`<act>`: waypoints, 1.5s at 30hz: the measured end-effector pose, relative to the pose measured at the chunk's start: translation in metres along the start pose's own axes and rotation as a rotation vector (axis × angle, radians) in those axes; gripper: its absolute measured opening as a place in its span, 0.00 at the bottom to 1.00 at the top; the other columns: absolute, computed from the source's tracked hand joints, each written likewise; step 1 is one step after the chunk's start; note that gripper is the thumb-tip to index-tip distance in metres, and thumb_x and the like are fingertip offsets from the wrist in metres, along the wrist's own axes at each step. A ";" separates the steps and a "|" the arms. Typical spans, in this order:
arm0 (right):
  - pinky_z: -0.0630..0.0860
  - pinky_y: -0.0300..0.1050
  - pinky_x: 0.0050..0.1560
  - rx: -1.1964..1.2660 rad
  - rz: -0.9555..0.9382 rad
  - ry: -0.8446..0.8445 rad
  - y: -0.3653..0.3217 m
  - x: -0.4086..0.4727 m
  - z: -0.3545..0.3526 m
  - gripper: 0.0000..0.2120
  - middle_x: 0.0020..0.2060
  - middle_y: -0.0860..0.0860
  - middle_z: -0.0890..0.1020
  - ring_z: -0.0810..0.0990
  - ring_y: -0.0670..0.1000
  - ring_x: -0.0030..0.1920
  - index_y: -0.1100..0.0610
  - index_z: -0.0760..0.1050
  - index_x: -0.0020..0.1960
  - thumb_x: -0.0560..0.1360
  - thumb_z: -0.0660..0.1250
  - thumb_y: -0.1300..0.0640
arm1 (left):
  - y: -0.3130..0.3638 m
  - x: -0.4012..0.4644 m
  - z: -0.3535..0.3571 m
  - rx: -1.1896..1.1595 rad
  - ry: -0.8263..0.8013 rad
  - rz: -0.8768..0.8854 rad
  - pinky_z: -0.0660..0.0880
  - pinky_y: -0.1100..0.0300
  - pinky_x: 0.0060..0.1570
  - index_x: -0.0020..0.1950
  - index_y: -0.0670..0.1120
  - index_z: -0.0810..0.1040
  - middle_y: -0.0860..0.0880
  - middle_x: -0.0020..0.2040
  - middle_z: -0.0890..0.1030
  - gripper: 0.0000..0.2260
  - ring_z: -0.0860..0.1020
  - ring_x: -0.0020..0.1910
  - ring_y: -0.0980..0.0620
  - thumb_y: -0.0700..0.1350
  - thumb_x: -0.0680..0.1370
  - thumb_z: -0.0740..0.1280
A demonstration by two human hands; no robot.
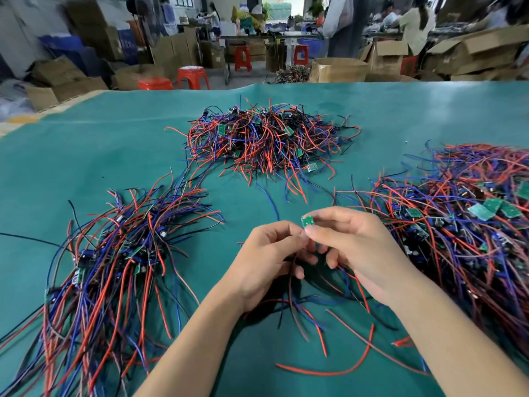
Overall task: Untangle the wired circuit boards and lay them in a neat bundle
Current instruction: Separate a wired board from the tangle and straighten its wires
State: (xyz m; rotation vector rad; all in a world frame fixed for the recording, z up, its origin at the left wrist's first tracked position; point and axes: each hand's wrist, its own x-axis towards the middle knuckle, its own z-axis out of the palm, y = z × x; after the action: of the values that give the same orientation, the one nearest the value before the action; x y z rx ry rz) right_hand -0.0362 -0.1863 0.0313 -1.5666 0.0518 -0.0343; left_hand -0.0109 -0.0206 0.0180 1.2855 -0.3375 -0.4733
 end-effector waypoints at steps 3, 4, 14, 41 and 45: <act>0.70 0.40 0.27 0.036 -0.008 0.020 0.000 0.000 0.001 0.17 0.36 0.55 0.83 0.79 0.51 0.34 0.59 0.81 0.49 0.63 0.83 0.59 | 0.000 -0.001 0.000 -0.001 -0.029 -0.007 0.73 0.62 0.32 0.49 0.37 0.78 0.40 0.43 0.80 0.05 0.78 0.38 0.50 0.36 0.81 0.62; 0.70 0.41 0.28 0.041 -0.021 0.034 0.000 0.000 0.002 0.20 0.36 0.55 0.83 0.79 0.51 0.33 0.59 0.80 0.47 0.60 0.85 0.58 | 0.000 0.000 0.000 0.000 -0.037 -0.008 0.73 0.62 0.33 0.49 0.37 0.78 0.40 0.43 0.80 0.06 0.78 0.38 0.49 0.36 0.81 0.62; 0.77 0.39 0.37 0.048 -0.173 -0.036 0.001 0.001 0.001 0.13 0.40 0.55 0.85 0.82 0.51 0.39 0.57 0.85 0.54 0.72 0.75 0.69 | -0.004 0.002 0.000 0.022 0.018 -0.006 0.75 0.61 0.35 0.48 0.37 0.76 0.40 0.42 0.77 0.11 0.77 0.36 0.50 0.41 0.84 0.59; 0.75 0.33 0.36 0.010 -0.442 0.555 -0.017 0.005 -0.019 0.08 0.33 0.43 0.85 0.80 0.41 0.34 0.50 0.83 0.44 0.72 0.76 0.63 | 0.001 -0.003 0.001 0.181 -0.184 0.016 0.74 0.64 0.34 0.47 0.43 0.81 0.46 0.37 0.81 0.10 0.78 0.32 0.53 0.38 0.83 0.62; 0.73 0.34 0.36 0.020 -0.497 0.688 -0.031 -0.001 -0.032 0.10 0.34 0.44 0.83 0.77 0.43 0.33 0.50 0.82 0.46 0.75 0.74 0.65 | 0.002 -0.004 0.003 0.213 -0.198 0.020 0.74 0.65 0.35 0.46 0.44 0.81 0.46 0.37 0.81 0.11 0.78 0.33 0.53 0.37 0.83 0.61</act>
State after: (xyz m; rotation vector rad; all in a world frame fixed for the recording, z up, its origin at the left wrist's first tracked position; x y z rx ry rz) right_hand -0.0383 -0.2180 0.0624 -1.4512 0.1991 -0.9593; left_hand -0.0156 -0.0205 0.0207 1.4432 -0.5784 -0.5608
